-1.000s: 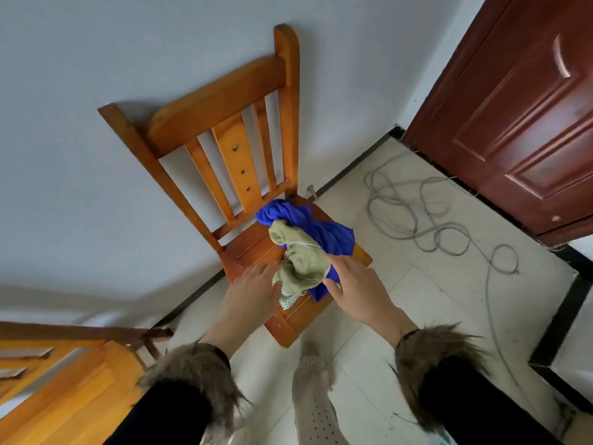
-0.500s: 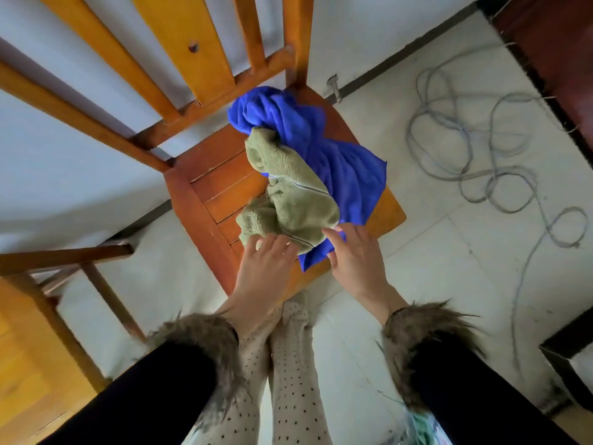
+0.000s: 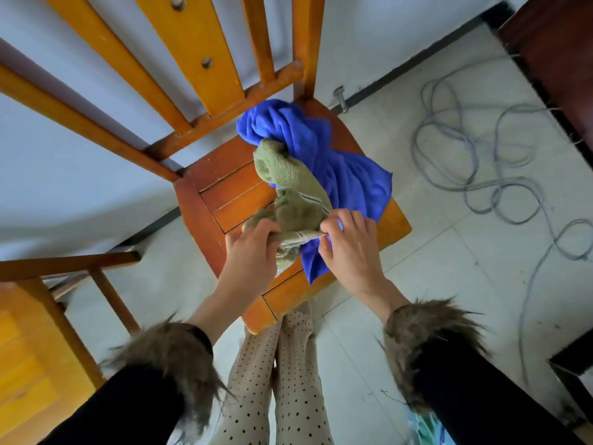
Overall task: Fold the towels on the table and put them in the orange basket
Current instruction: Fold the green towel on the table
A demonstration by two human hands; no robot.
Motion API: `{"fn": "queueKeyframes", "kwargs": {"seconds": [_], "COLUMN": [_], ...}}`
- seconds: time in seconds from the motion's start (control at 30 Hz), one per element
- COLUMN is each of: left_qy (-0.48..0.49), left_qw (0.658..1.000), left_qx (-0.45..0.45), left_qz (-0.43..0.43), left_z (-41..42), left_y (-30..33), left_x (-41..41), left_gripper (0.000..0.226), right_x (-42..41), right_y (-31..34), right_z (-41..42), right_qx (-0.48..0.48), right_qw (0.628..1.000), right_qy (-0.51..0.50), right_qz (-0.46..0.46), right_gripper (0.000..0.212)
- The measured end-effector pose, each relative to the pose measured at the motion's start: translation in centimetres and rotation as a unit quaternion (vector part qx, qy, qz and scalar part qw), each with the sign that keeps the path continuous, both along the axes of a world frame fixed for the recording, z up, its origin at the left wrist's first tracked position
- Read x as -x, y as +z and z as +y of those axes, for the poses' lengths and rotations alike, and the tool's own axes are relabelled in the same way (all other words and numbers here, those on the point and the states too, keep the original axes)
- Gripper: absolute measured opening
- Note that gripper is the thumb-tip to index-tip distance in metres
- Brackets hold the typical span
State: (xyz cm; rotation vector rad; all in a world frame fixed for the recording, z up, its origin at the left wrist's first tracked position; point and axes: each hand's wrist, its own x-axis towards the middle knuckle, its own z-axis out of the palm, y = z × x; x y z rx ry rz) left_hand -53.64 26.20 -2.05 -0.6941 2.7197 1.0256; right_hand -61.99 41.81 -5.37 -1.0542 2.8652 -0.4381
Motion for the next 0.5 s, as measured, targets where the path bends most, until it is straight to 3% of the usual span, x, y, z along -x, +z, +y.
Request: {"fn": "queueKeyframes", "kwargs": {"seconds": [0.1,0.2,0.27,0.4,0.5], "left_qy": [0.023,0.016,0.015,-0.015,-0.005], "left_qw": [0.999,0.995,0.992,0.978,0.96], "left_qx": [-0.02,0.03,0.055,0.18,0.248], "left_qz": [0.027,0.099,0.113,0.108,0.132], "left_z": [-2.6,-4.8,-6.4,-10.5,-13.0], "left_y": [4.2,9.4,13.2,19.5,24.0], "left_x": [0.1,0.6,0.8,-0.3,-2.0], "left_gripper": [0.021,0.026,0.025,0.041,0.031], "right_x": [0.4,1.5,2.4,2.8,1.9], "right_y": [4.3,10.1,14.1,22.0,26.9], "right_z": [-1.8,-5.3,-7.6,-11.2,-13.4], "right_qx": [0.031,0.075,0.108,0.165,0.187], "right_qw": [0.998,0.982,0.97,0.956,0.95], "right_qy": [0.024,0.008,-0.001,0.044,0.085], "right_qz": [-0.055,-0.171,-0.219,-0.237,-0.237], "right_gripper": [0.014,0.004,0.01,0.009,0.004]}}
